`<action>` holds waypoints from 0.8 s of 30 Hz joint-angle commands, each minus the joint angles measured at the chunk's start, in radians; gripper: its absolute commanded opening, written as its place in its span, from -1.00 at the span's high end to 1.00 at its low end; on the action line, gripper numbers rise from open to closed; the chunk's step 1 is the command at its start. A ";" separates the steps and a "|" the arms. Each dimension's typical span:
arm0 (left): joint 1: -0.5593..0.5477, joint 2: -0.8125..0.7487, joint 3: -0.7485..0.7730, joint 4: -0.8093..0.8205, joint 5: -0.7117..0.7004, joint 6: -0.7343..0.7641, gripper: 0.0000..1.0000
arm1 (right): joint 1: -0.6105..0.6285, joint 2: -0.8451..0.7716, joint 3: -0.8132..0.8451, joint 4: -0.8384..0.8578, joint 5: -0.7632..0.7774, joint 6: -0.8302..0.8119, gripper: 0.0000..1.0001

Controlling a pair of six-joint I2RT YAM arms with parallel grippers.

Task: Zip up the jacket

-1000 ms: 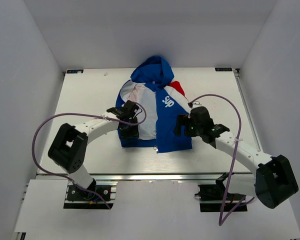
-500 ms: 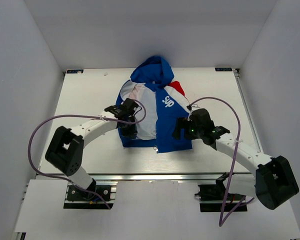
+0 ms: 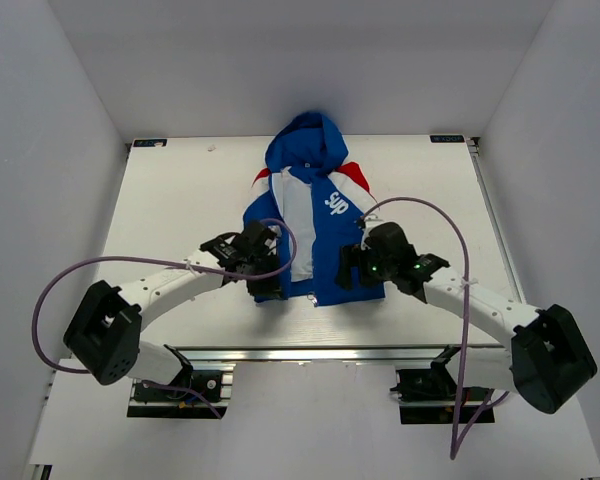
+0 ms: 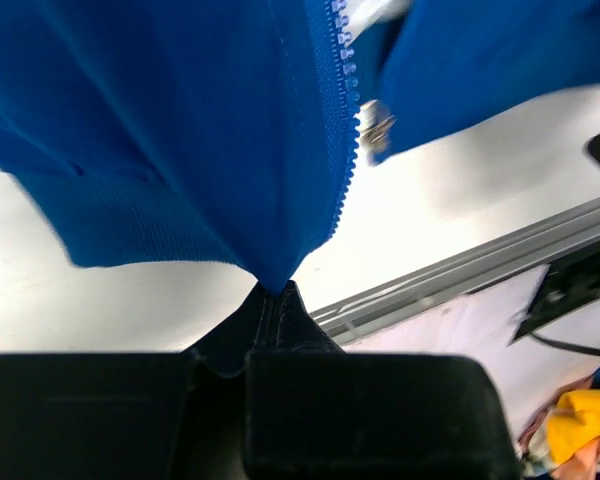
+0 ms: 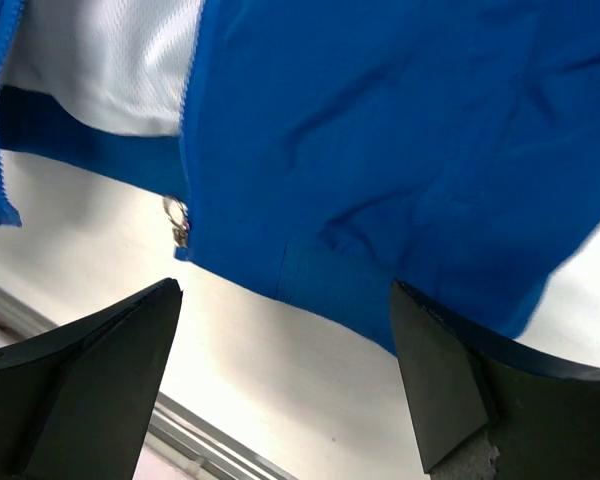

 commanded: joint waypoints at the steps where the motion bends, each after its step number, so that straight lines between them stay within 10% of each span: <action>1: -0.028 0.013 -0.063 0.051 0.033 -0.041 1.00 | 0.081 0.036 0.056 -0.049 0.168 -0.034 -0.79; 8: -0.036 0.102 -0.118 0.106 0.005 -0.057 0.69 | 0.192 0.122 0.121 -0.126 0.305 0.038 -0.79; 24: -0.038 -0.044 0.010 -0.031 -0.022 -0.011 -0.96 | 0.296 0.231 0.156 -0.109 0.309 0.080 -0.79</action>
